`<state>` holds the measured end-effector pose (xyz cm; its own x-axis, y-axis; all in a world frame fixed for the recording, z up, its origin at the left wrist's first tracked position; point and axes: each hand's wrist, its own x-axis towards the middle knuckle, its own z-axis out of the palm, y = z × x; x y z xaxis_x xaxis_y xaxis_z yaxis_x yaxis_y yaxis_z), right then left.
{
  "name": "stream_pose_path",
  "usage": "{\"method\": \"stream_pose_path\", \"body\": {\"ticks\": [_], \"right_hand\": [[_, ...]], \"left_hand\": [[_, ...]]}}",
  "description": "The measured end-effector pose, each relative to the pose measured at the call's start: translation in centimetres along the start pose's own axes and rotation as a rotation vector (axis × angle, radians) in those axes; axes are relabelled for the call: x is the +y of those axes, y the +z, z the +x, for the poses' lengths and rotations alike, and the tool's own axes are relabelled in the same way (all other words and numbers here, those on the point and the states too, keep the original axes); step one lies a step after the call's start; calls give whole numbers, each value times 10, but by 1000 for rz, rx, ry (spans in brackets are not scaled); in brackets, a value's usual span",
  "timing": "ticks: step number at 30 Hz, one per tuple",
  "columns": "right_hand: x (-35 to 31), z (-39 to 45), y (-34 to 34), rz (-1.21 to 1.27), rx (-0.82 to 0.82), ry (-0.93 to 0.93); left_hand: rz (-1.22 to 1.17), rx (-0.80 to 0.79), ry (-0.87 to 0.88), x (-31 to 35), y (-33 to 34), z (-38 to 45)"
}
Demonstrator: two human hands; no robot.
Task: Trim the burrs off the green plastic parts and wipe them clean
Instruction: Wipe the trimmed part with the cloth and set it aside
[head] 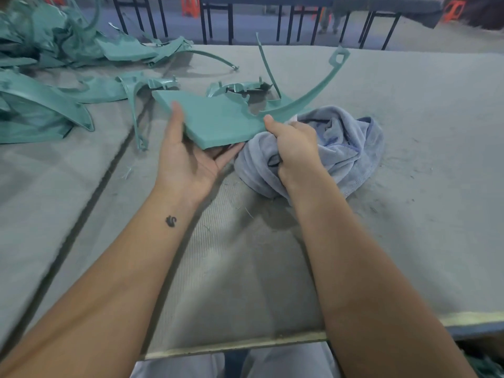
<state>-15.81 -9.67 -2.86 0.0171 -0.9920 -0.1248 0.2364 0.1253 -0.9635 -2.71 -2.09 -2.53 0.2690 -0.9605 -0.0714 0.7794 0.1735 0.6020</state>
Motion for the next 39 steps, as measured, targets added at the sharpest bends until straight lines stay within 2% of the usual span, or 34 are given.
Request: {"method": "stream_pose_path", "body": {"ticks": [4,8,18,27,32,35,37,39], "right_hand": [[0,-2,0,-8,-108,-23],[-2,-7,1,103,-116,-32],[-12,-13,-6,210,-106,-159],[-20,-6,-17,269,-169,-239],[-22,-4,-30,169,-238,-115],[-25,-3,-30,125,-76,-82],[-26,-1,-32,270,46,-40],[-30,-2,-35,480,67,9]], "left_hand": [[161,80,-84,6,-3,3],[347,149,-32,12,-8,8],[393,164,52,19,-15,5],[402,207,94,22,-18,6],[297,251,69,28,-20,5],[146,253,69,32,-21,2],[101,245,73,34,-22,1],[158,250,75,35,-22,1]]}}
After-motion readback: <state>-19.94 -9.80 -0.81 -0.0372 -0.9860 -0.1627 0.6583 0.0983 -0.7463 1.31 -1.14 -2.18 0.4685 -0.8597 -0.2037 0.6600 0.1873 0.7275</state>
